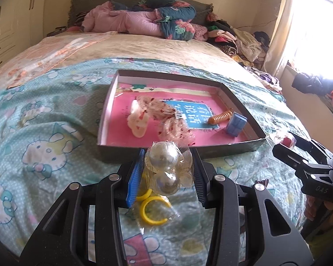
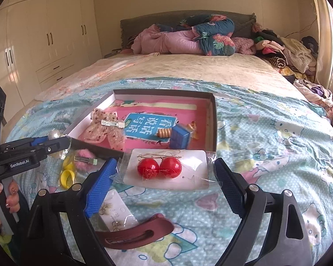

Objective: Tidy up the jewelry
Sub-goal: 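Lower pearl earring bag into tray with left tool while right tool carries red earring card there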

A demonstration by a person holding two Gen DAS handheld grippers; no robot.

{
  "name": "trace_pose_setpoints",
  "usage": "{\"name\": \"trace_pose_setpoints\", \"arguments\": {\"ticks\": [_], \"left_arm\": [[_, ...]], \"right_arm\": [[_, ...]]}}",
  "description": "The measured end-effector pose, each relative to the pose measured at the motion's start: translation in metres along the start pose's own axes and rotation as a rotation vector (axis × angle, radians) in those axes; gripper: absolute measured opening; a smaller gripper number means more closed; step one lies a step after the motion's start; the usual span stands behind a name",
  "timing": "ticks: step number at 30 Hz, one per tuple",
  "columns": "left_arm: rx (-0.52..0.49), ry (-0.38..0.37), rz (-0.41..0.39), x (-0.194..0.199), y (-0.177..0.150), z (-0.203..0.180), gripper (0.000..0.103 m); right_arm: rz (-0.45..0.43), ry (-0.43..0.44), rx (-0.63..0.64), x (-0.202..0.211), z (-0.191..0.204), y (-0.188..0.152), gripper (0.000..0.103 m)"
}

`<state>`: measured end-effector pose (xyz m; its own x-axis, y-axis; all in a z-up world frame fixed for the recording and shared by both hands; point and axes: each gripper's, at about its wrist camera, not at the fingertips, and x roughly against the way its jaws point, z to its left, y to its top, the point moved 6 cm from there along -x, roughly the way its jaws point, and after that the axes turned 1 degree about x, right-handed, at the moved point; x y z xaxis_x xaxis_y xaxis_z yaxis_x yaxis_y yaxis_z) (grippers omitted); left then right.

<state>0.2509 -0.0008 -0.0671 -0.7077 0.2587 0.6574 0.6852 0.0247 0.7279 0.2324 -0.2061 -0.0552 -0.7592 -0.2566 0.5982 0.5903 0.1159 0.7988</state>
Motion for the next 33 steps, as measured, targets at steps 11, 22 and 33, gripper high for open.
{"name": "trace_pose_setpoints", "arguments": {"ticks": [11, 22, 33], "left_arm": [[-0.049, -0.002, 0.021, -0.03, 0.019, -0.015, 0.033], [-0.073, 0.001, 0.049, -0.061, 0.034, -0.018, 0.033], [-0.065, 0.003, 0.063, -0.084, 0.036, -0.014, 0.033]], "right_arm": [[-0.02, -0.023, -0.003, -0.012, -0.019, 0.026, 0.086], [-0.015, -0.043, 0.008, -0.047, -0.03, 0.06, 0.086], [0.052, -0.054, 0.049, -0.099, -0.034, 0.079, 0.086]]}}
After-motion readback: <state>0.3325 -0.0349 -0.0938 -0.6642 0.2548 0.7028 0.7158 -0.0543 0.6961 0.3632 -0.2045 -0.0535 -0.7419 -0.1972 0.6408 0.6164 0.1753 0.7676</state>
